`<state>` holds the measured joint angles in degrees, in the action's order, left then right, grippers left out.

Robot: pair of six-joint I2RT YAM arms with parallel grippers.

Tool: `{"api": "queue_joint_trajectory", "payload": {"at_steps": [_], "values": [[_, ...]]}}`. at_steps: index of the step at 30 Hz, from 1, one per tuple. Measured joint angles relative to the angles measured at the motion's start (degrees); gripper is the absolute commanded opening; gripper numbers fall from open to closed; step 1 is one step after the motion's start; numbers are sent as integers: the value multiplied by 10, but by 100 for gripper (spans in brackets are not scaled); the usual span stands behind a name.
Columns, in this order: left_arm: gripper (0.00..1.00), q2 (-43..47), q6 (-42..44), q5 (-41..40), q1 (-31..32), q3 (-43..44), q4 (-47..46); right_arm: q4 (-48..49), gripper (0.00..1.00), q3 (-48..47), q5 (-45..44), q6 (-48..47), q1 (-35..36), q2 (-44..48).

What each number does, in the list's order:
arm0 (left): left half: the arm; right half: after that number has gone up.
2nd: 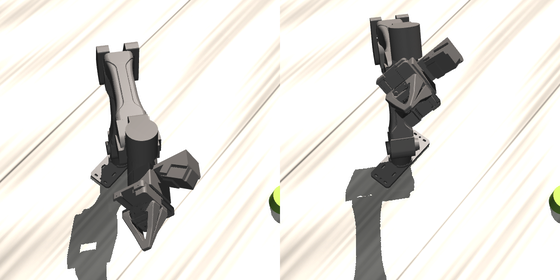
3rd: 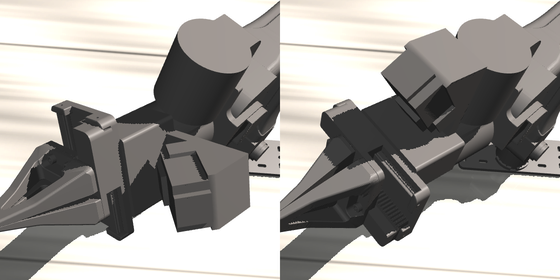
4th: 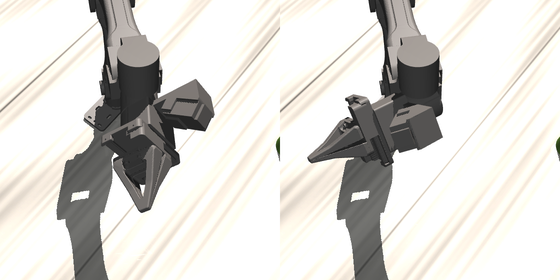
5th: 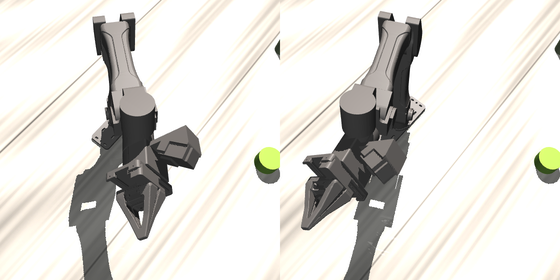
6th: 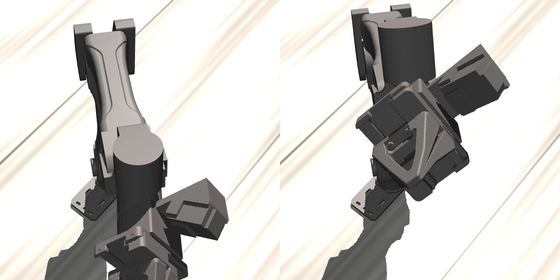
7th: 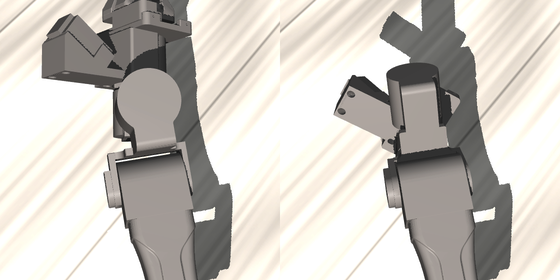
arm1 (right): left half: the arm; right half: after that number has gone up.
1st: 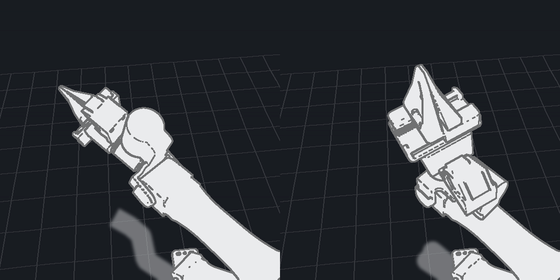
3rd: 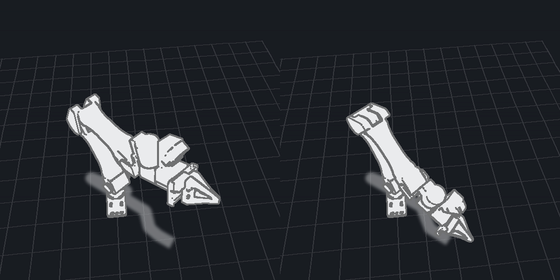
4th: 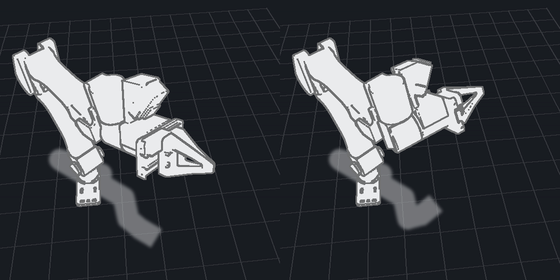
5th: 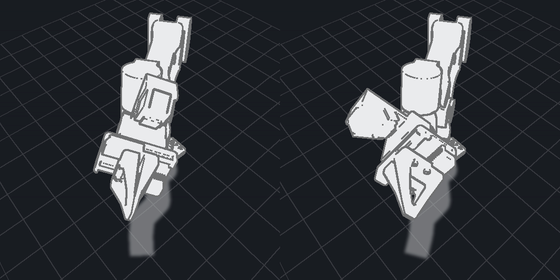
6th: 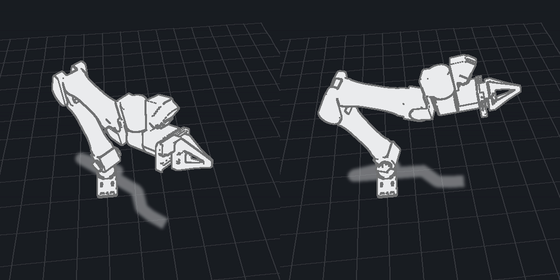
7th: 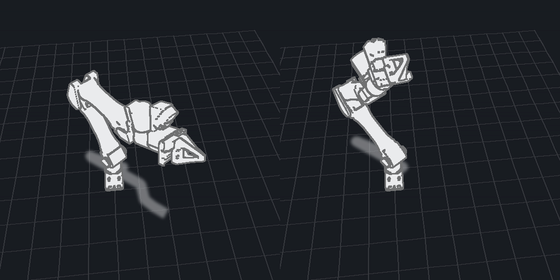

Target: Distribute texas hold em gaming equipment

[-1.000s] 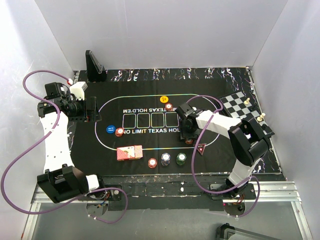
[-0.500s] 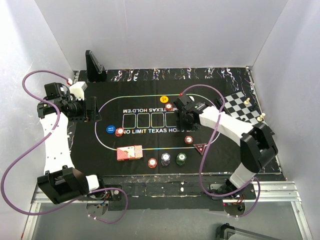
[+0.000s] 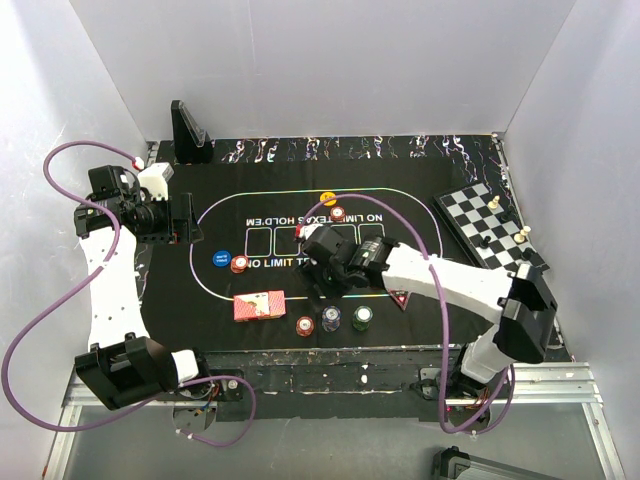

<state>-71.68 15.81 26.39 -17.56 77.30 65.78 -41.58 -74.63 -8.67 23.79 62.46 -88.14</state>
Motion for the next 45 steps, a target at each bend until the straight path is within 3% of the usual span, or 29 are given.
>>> {"api": "queue_joint_trajectory", "payload": {"at_steps": [12,16,27,39,45], "values": [[100,1,0,0,0,0,0,-2,90,27,-4,2,34,-65],[100,6,0,0,0,0,0,3,86,39,-2,2,34,-78],[100,10,0,0,0,0,1,20,59,59,6,4,34,-90],[100,10,0,0,0,0,2,30,5,60,8,14,34,-91],[100,10,0,0,0,1,2,22,1,56,-3,12,35,-91]]}}
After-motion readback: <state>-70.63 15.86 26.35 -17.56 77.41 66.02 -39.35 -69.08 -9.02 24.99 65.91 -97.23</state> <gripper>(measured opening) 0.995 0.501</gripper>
